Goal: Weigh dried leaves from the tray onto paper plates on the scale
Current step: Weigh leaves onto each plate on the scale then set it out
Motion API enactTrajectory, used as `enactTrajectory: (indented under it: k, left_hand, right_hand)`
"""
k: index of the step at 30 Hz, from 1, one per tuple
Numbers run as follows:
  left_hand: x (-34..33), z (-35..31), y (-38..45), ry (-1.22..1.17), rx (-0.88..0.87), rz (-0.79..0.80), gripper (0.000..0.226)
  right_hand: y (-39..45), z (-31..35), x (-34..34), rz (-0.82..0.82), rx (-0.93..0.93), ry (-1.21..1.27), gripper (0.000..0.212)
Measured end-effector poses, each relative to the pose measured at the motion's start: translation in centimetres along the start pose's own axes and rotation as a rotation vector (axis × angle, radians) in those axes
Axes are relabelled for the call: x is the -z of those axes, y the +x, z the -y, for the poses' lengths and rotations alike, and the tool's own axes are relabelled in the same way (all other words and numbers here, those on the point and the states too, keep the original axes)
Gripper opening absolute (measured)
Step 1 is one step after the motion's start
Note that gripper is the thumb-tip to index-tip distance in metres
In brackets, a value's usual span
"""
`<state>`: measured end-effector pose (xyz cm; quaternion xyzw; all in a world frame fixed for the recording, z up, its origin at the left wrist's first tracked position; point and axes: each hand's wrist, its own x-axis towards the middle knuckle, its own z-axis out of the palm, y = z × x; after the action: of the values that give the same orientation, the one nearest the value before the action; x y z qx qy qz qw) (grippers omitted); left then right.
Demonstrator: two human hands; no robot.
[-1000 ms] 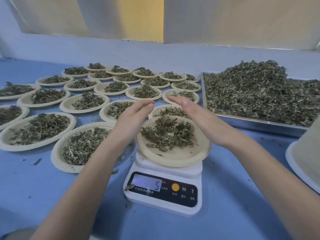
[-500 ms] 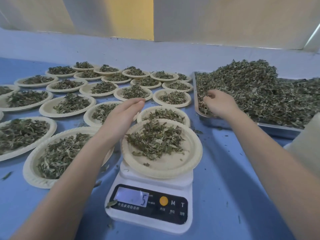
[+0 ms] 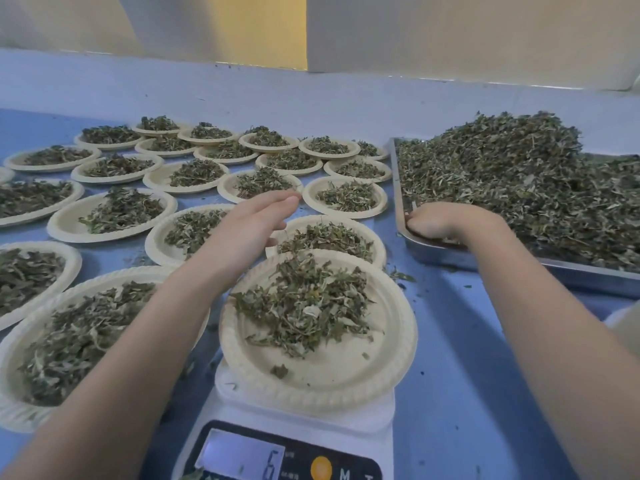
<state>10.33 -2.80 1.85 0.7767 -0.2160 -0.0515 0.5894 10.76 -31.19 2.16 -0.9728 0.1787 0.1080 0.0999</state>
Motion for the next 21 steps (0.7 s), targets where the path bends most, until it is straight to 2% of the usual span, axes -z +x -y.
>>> enactTrajectory:
  k: [4, 8, 15, 19, 21]
  left_hand:
    - [0.1, 0.0, -0.2, -0.043, -0.005, -0.011, 0.020]
    - [0.3, 0.1, -0.6, -0.093, -0.005, -0.045, 0.021]
    - [0.9, 0.6, -1.9, -0.195, -0.029, -0.110, 0.019]
    - [1.2, 0.6, -2.4, -0.243, -0.023, -0.164, 0.018]
    - [1.2, 0.7, -2.4, -0.251, -0.019, -0.191, 0.018]
  right_hand:
    - [-2.8, 0.7, 0.3, -0.022, 0.025, -0.124, 0.045]
    - [-4.2, 1.0, -0.8, -0.059, 0.050, -0.035, 0.074]
    - [-4.8, 0.4, -3.2, -0.336, 0.114, -0.068, 0.075]
    - [-4.5, 0.5, -1.2, -0.420, 0.139, -0.013, 0.057]
    - [-5.4, 1.2, -0.3, -0.510, 0.134, 0.102, 0.054]
